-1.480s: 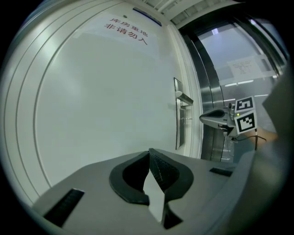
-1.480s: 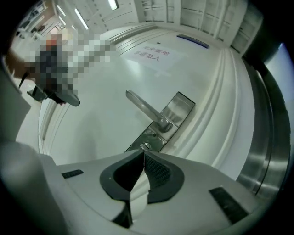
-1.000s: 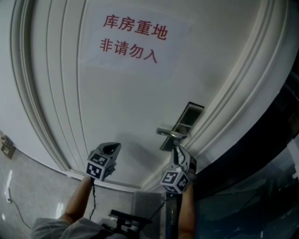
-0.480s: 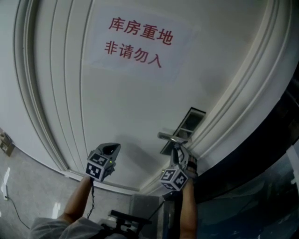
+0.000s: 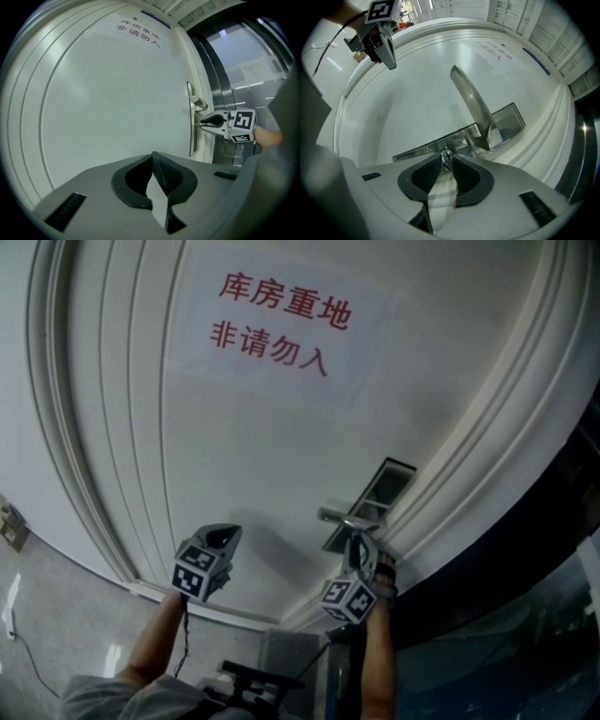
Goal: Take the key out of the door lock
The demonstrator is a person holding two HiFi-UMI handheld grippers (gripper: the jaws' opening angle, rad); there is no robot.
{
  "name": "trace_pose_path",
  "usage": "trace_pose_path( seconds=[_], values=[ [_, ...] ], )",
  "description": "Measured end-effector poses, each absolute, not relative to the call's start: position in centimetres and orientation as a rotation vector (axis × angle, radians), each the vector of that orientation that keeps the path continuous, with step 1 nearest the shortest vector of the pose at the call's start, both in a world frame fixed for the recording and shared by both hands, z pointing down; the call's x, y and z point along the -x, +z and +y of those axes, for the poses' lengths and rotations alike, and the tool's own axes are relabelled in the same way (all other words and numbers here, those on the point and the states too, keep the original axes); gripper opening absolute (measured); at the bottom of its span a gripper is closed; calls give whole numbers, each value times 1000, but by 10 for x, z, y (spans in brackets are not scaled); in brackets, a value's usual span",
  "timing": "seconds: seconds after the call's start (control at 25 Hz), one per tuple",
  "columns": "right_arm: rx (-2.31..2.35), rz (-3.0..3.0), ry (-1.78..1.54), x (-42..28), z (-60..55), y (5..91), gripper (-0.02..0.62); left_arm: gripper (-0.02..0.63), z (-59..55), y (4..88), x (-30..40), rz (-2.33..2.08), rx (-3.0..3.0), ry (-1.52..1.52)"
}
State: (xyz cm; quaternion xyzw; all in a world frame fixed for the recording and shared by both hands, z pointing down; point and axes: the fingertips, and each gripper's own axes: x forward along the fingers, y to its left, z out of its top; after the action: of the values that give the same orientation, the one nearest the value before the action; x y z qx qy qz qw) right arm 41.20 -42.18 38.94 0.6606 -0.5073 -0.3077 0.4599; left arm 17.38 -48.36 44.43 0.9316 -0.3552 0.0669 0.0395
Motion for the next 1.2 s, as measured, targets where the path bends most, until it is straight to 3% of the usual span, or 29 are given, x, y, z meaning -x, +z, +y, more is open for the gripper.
trace_pose_path(
  seconds=[0.48,1.2],
  values=[
    [-1610,-1194,-793,-413,-421,392,29,6,-483,448,-172,-1091,-2844,205],
    [-1470,-1050,-878,-413,-422,392,23,6,-475,448,-163,-1123,-2831,186]
  ],
)
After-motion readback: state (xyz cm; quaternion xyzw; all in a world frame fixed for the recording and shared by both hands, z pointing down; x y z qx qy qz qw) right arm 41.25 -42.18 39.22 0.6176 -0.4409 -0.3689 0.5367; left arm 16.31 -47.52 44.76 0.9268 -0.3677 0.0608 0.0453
